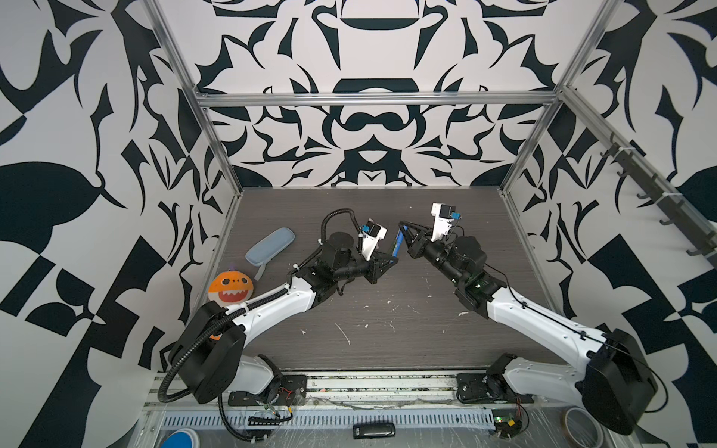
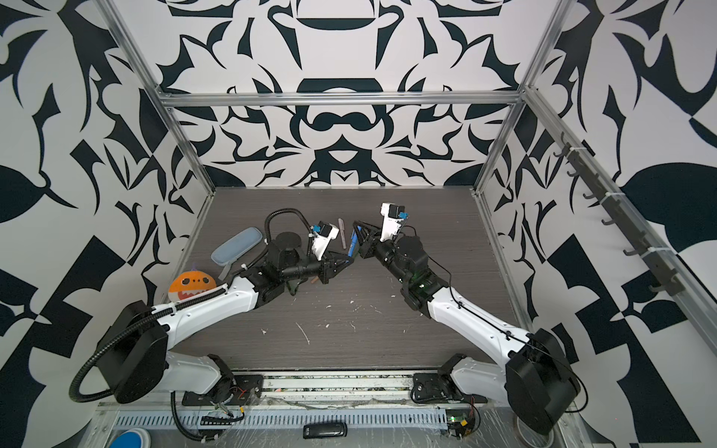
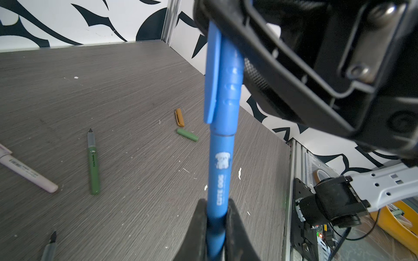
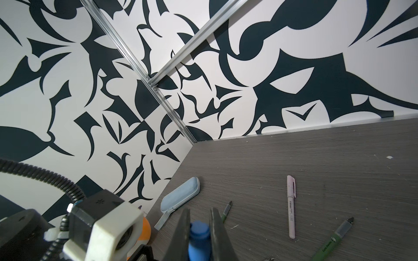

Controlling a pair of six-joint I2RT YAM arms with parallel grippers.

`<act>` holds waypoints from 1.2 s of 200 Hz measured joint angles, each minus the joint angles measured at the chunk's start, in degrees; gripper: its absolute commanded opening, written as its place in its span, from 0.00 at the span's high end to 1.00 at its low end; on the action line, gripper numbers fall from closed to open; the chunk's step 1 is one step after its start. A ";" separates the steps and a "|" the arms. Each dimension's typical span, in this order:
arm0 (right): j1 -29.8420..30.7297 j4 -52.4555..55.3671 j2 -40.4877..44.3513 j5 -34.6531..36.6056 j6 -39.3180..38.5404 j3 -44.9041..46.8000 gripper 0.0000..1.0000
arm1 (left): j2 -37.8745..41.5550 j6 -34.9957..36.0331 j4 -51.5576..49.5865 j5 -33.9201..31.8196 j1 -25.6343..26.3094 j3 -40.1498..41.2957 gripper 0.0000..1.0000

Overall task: Insert pens into pen caps
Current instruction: Put on the pen cap to the pen.

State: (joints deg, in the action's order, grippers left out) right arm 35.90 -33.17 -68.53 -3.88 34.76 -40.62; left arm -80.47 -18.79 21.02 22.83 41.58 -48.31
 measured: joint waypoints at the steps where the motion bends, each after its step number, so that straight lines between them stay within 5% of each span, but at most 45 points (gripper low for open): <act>1: 0.02 -0.07 -0.07 0.02 0.00 0.00 0.98 | -0.04 0.00 0.00 0.04 -0.04 -0.02 1.00; 135: 1.18 -4.79 -3.21 5.84 -0.02 0.57 0.97 | -4.59 -1.20 0.17 5.57 -2.62 -3.10 1.00; 240: 6.32 29.77 -6.19 -0.44 -9.18 -25.38 0.68 | -3.72 -4.55 20.74 10.23 -5.16 5.25 1.00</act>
State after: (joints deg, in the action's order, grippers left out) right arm 42.22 -3.40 -74.72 -4.32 25.58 -66.00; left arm -84.18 -23.33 41.76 33.06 36.42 -43.07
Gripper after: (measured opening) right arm 0.291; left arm 0.143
